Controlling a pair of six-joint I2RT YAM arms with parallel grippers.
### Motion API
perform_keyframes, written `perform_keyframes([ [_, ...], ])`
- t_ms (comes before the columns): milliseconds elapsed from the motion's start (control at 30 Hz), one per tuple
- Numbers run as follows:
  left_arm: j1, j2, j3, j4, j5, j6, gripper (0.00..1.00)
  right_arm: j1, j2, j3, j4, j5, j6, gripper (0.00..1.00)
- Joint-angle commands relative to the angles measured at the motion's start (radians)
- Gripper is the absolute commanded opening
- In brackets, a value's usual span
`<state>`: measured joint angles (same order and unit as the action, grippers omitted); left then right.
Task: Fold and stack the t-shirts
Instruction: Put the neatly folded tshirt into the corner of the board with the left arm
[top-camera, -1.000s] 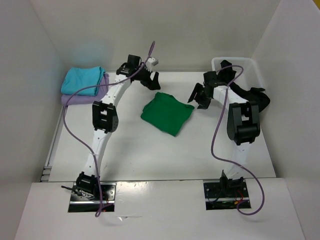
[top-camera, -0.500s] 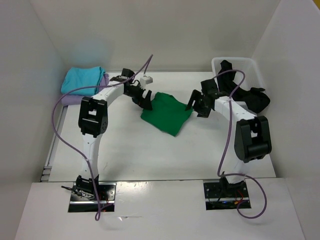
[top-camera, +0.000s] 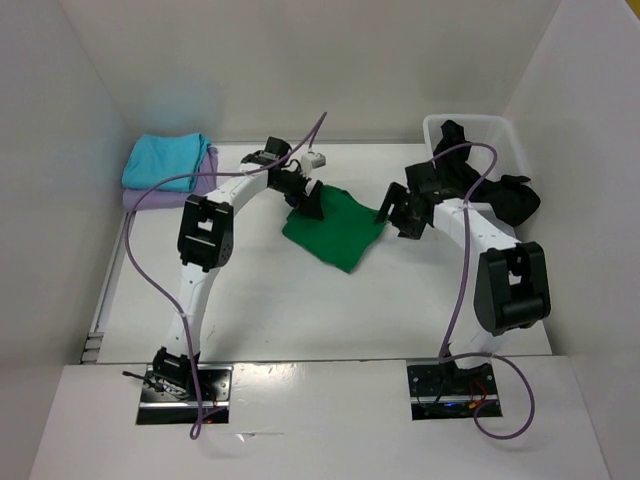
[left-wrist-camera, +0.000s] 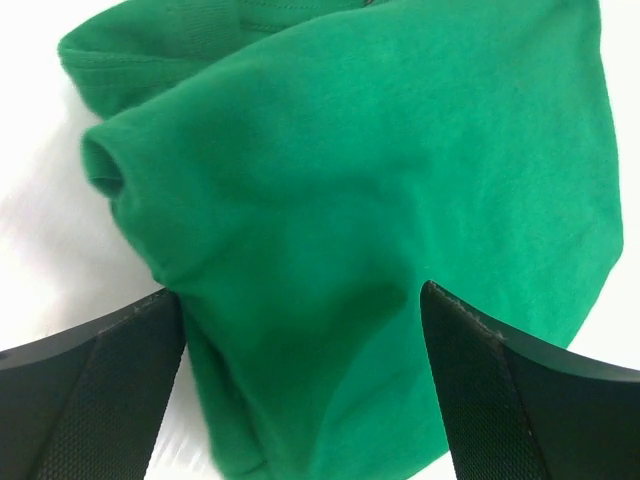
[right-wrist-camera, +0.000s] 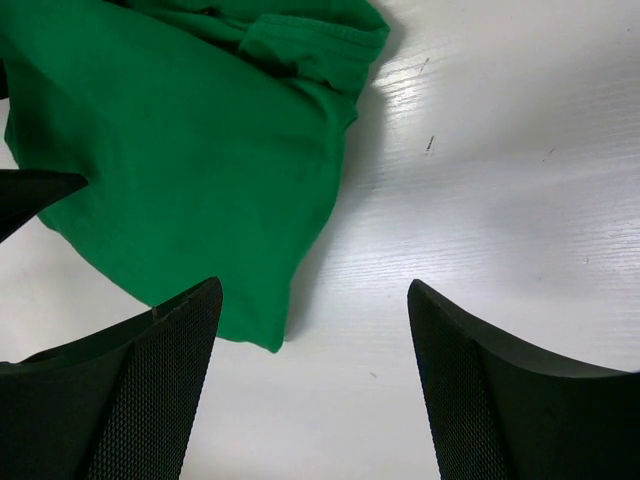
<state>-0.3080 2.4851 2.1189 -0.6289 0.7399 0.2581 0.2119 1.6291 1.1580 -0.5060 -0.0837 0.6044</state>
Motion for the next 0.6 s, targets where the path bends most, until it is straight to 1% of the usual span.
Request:
perform_keyframes([
  [0, -0.036, 0.093, -0.049, -0.121, 0.021, -0.017, 1.00, 0.006, -0.074, 0.025, -0.023, 0.033, -0.009, 0.80],
  [100, -0.046, 0.103, -0.086, -0.111, 0.021, -0.026, 1.00, 0.006, -0.097, 0.043, -0.032, 0.044, -0.018, 0.80],
  [133, -0.046, 0.112, -0.086, -0.111, 0.036, -0.026, 0.99, 0.006, -0.097, 0.043, -0.043, 0.044, -0.018, 0.80],
  [167, -0.046, 0.112, -0.086, -0.111, 0.047, -0.039, 0.95, -0.003, -0.106, 0.052, -0.052, 0.053, -0.018, 0.80],
  [200, -0.055, 0.112, -0.086, -0.111, 0.058, -0.048, 0.88, -0.003, -0.106, 0.052, -0.052, 0.053, -0.018, 0.80],
  [233, -0.056, 0.123, -0.086, -0.121, 0.067, -0.048, 0.69, -0.003, -0.120, 0.061, -0.052, 0.053, -0.018, 0.80],
  [267, -0.066, 0.123, -0.086, -0.121, 0.067, -0.048, 0.63, -0.014, -0.120, 0.062, -0.052, 0.053, -0.018, 0.80],
  [333, -0.078, 0.132, -0.086, -0.144, 0.091, -0.048, 0.54, -0.014, -0.129, 0.062, -0.052, 0.053, -0.018, 0.80],
  [367, -0.088, 0.132, -0.086, -0.144, 0.092, -0.037, 0.46, -0.026, -0.139, 0.062, -0.052, 0.053, -0.018, 0.80],
  [400, -0.103, 0.132, -0.086, -0.159, 0.092, -0.028, 0.07, -0.035, -0.149, 0.062, -0.052, 0.053, -0.018, 0.81],
  [433, -0.103, 0.132, -0.086, -0.160, 0.092, -0.028, 0.00, -0.036, -0.149, 0.062, -0.052, 0.053, -0.028, 0.81],
  [500, -0.128, 0.120, -0.096, -0.160, 0.092, -0.010, 0.00, -0.055, -0.160, 0.062, -0.062, 0.053, -0.028, 0.81],
  [567, -0.128, 0.069, -0.125, -0.149, 0.127, -0.010, 0.00, -0.065, -0.169, 0.062, -0.071, 0.053, -0.028, 0.81],
])
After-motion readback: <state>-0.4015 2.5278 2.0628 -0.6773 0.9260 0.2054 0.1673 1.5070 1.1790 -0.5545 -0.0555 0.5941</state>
